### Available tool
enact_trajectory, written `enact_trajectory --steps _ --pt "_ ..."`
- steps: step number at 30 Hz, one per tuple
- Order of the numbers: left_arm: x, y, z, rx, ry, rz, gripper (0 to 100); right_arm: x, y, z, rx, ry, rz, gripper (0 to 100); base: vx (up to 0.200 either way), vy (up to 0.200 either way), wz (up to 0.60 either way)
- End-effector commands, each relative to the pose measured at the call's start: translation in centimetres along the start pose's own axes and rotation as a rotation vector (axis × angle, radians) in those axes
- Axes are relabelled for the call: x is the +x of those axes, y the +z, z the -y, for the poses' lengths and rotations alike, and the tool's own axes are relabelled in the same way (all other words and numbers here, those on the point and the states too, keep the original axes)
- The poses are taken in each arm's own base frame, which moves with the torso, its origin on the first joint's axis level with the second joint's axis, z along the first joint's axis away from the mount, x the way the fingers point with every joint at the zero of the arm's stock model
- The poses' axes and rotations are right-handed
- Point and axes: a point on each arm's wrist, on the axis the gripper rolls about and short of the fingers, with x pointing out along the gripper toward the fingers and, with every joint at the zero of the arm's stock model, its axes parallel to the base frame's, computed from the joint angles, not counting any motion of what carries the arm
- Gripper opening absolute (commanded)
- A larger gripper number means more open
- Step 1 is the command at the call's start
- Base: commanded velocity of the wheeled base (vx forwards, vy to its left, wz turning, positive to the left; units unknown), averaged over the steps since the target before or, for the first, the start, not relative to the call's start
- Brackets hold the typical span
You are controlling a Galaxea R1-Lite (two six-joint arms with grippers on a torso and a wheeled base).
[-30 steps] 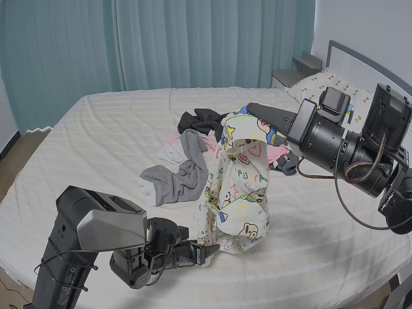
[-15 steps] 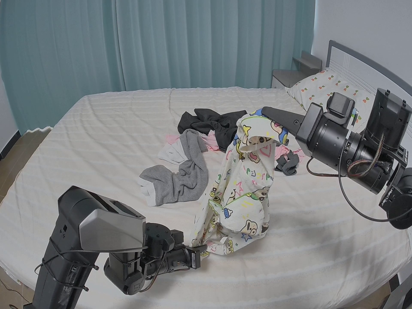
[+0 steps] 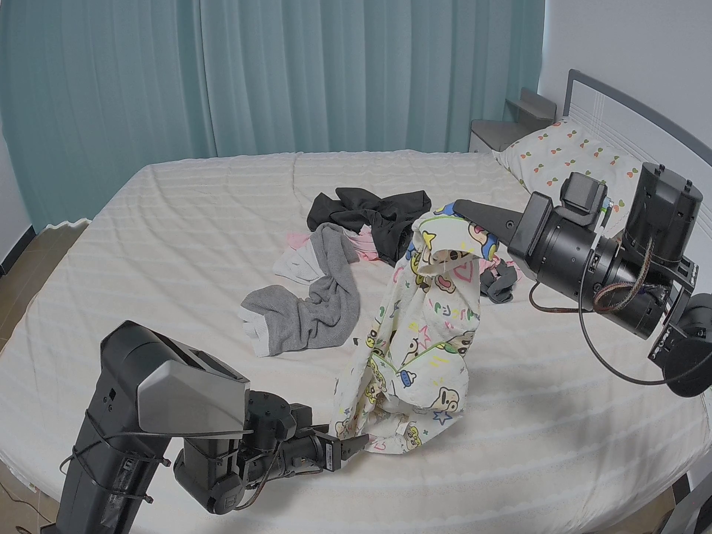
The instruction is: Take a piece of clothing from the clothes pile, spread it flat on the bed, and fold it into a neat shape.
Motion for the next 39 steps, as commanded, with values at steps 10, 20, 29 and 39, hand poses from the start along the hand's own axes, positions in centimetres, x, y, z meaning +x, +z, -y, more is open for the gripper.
enact_trajectory --steps 10,20,29,39 --pt "-0.1 0.1 0.1 0.002 -0.007 0.001 100 0.5 0.2 0.1 -0.002 0.007 0.004 0 0.000 0.000 0.00" --pt "-0.5 0.2 -0.8 0.042 0.015 -0.004 100 1.0 -0.3 4.2 -0.006 -0.125 -0.020 0 0.000 0.000 0.00" --pt "-0.4 0.2 -0.8 0.042 -0.008 -0.014 100 1.0 -1.1 5.3 -0.057 -0.157 -0.052 0 0.000 0.000 0.00" --pt "-0.5 0.2 -0.8 0.044 -0.007 -0.017 100 0.6 0.1 7.3 -0.088 -0.220 -0.017 0 0.000 0.000 0.00"
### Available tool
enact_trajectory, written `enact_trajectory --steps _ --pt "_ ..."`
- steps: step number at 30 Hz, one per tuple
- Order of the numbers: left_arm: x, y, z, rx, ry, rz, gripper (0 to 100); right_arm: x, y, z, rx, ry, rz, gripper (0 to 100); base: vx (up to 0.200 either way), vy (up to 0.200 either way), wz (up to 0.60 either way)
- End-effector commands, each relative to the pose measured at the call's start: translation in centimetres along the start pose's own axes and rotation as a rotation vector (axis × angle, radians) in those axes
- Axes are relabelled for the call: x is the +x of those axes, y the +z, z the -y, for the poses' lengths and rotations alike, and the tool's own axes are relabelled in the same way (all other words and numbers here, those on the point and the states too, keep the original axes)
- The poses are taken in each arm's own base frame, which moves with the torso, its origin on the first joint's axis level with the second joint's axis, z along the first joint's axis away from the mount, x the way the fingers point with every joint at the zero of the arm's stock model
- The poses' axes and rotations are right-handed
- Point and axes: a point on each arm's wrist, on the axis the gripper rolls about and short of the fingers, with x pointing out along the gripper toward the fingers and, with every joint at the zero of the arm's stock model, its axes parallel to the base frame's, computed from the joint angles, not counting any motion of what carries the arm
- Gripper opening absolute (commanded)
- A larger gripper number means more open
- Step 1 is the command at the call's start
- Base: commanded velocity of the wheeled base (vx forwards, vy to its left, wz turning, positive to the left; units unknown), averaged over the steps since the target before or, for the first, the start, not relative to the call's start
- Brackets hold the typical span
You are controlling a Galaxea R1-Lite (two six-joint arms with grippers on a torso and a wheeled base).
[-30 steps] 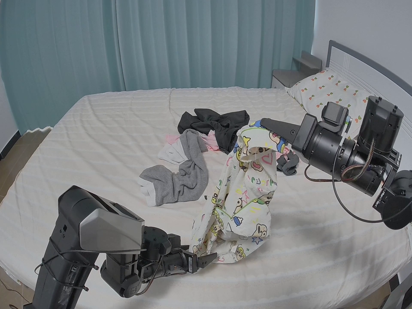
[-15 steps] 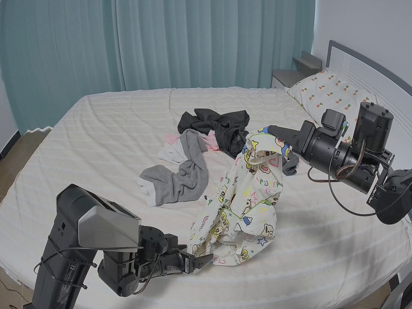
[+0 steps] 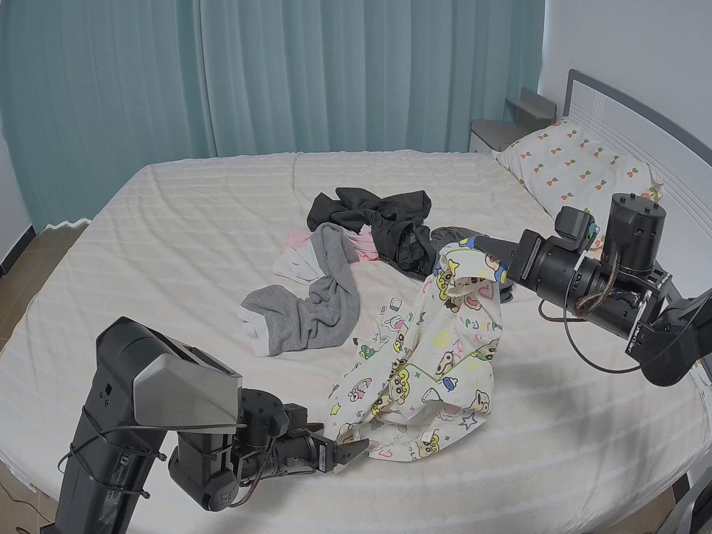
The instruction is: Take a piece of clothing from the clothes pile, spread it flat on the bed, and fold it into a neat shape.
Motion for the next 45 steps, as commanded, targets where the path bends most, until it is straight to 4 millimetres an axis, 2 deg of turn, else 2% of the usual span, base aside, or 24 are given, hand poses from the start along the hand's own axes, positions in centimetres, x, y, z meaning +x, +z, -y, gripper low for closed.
enact_trajectory --steps 1,5,11,21,22,33,37,42,45 --pt "-0.1 0.1 0.1 0.016 0.000 0.002 100 0.1 0.5 0.8 0.002 -0.023 0.018 0 0.000 0.000 0.00" --pt "-0.6 0.1 -0.5 0.057 0.017 -0.002 100 0.1 1.1 1.1 0.000 -0.029 0.034 0 0.000 0.000 0.00" --pt "-0.9 0.2 -1.4 0.090 0.041 -0.002 100 0.5 0.7 1.5 -0.010 -0.037 0.021 0 0.000 0.000 0.00" --pt "0.2 0.5 -1.2 0.089 0.011 -0.030 100 0.8 0.4 1.3 -0.010 -0.021 0.016 0 0.000 0.000 0.00" --pt "0.2 0.5 -1.2 0.088 0.008 -0.032 0 0.8 0.4 1.3 -0.010 -0.021 0.016 0 0.000 0.000 0.00" --pt "-0.1 0.3 -1.2 0.077 -0.001 -0.044 0 0.3 0.4 1.4 -0.001 -0.018 0.008 0 0.000 0.000 0.00" --pt "-1.7 0.7 -1.8 0.061 0.020 -0.020 0 0.2 0.2 1.6 0.000 -0.029 0.002 0 0.000 0.000 0.00" --pt "-3.9 2.9 -2.1 0.030 0.038 0.100 0 -0.2 -0.1 1.8 -0.005 -0.041 -0.003 0 0.000 0.000 0.00" --pt "-5.3 5.3 -1.5 -0.021 0.035 0.188 0 -0.5 -0.2 1.8 -0.013 -0.039 0.013 0 0.000 0.000 0.00"
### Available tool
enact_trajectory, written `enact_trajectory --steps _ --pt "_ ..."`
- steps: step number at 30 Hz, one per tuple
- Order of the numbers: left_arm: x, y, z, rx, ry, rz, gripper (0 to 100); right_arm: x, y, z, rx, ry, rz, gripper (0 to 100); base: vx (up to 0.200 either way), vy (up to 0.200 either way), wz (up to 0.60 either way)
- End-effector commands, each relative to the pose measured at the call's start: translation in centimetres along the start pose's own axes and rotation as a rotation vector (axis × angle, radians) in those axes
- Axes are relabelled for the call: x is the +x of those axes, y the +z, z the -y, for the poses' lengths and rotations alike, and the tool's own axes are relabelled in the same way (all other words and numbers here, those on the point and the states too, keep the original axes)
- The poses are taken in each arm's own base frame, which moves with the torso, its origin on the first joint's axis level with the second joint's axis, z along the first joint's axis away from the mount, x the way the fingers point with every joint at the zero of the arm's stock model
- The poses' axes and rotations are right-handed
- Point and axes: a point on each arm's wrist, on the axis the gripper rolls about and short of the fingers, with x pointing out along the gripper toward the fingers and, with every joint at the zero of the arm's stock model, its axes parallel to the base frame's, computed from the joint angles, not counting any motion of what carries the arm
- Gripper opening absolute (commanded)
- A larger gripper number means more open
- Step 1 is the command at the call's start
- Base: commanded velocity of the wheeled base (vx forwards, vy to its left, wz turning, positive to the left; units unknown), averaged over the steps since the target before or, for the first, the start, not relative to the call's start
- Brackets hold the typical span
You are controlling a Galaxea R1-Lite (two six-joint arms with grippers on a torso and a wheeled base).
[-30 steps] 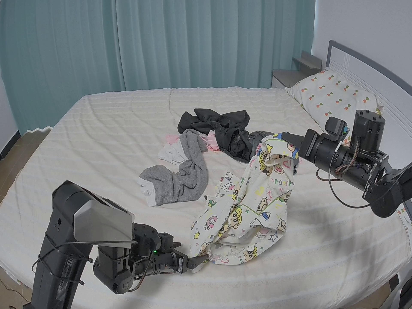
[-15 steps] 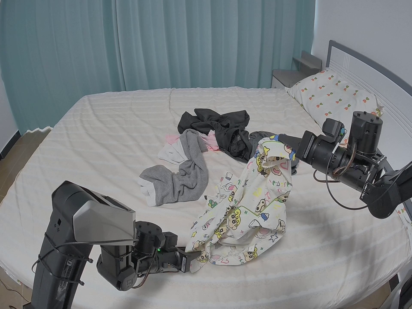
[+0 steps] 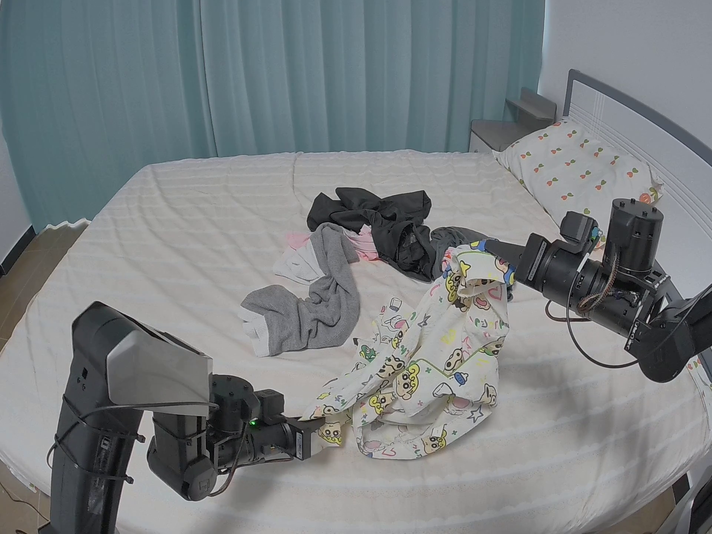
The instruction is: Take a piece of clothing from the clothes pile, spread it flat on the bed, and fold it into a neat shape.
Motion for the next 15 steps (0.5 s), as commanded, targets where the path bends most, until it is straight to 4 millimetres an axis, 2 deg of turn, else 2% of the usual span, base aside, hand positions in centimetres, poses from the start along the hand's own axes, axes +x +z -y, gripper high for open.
enact_trajectory --steps 1,7,8,9,15 --pt "-2.7 4.2 0.8 -0.064 0.007 0.152 0 -0.7 -0.2 0.1 -0.012 -0.002 0.018 0 0.000 0.000 0.00" --pt "-5.6 8.8 2.5 -0.101 0.110 0.381 0 -1.4 -0.4 0.5 -0.087 -0.031 0.074 0 0.000 0.000 0.00" --pt "-5.7 9.0 2.5 -0.100 0.114 0.388 0 -1.4 -0.4 0.5 -0.089 -0.029 0.077 0 0.000 0.000 0.00" --pt "-6.6 11.0 3.1 -0.101 0.166 0.501 0 -1.5 -0.2 0.4 -0.100 -0.019 0.102 0 0.000 0.000 0.00" --pt "-8.4 15.5 4.3 -0.094 0.270 0.742 0 -1.4 1.1 -0.5 -0.127 -0.032 0.193 0 0.000 0.000 0.00"
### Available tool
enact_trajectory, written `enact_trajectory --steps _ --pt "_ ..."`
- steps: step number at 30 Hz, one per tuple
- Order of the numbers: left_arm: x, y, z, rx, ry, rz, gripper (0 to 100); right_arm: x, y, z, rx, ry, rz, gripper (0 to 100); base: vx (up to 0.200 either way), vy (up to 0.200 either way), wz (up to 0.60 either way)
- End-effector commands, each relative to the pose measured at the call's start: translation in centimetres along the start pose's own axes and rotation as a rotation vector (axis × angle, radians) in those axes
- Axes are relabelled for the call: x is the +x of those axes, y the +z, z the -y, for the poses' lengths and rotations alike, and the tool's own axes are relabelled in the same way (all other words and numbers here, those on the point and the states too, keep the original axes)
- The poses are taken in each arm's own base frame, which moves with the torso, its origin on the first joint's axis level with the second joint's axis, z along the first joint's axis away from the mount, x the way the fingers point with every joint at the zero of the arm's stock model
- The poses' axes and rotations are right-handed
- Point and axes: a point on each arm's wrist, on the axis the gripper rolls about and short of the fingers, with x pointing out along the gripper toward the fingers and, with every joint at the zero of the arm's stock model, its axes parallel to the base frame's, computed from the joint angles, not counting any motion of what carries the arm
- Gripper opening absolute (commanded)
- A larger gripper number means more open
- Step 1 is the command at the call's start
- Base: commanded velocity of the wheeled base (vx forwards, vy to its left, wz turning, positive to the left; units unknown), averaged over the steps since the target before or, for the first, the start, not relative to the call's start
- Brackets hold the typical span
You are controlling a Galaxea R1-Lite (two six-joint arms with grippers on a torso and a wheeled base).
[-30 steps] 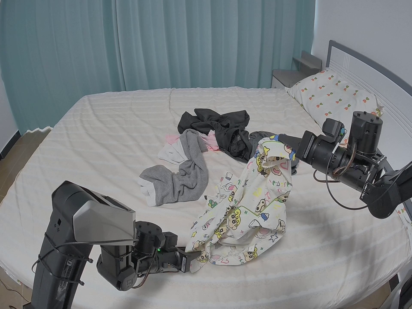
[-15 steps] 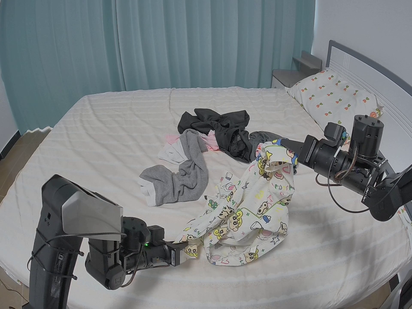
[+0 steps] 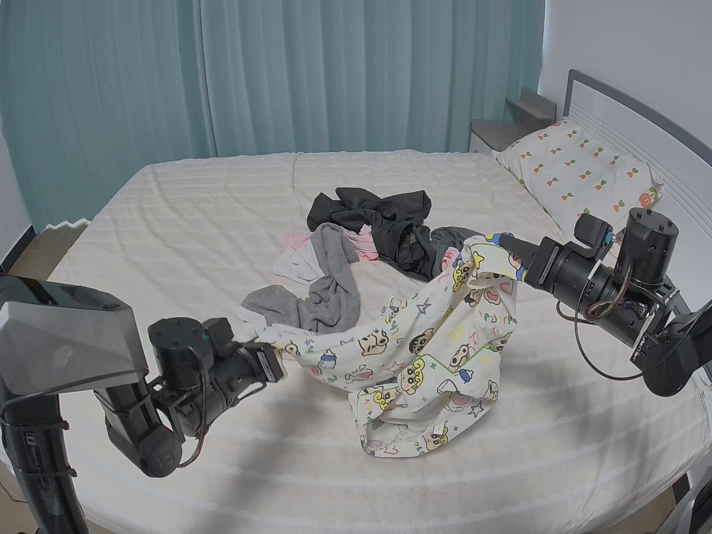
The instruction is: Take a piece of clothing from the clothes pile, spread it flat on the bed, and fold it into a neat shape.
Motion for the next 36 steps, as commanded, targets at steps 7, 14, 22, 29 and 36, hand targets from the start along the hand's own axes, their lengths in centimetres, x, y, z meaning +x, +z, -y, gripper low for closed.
enact_trajectory --steps 7,14,22,29,36 --pt "-3.1 11.0 4.0 0.004 -0.046 0.392 0 -0.8 4.5 -2.1 -0.096 -0.039 0.234 0 0.000 0.000 0.00" --pt "-3.8 15.1 5.9 0.039 -0.144 0.433 0 -0.3 8.4 -3.8 -0.095 -0.045 0.403 0 0.000 0.000 0.00" --pt "-7.1 17.8 7.3 0.034 -0.183 0.484 0 -1.7 10.9 -6.2 -0.136 0.011 0.484 0 0.000 0.000 0.00" --pt "-9.2 15.2 6.1 0.049 -0.141 0.405 0 -3.7 8.1 -5.2 -0.142 -0.023 0.376 0 0.000 0.000 0.00" --pt "-9.3 12.9 5.2 0.050 -0.087 0.326 0 -4.9 6.3 -4.4 -0.118 -0.044 0.314 0 -0.029 0.000 0.00"
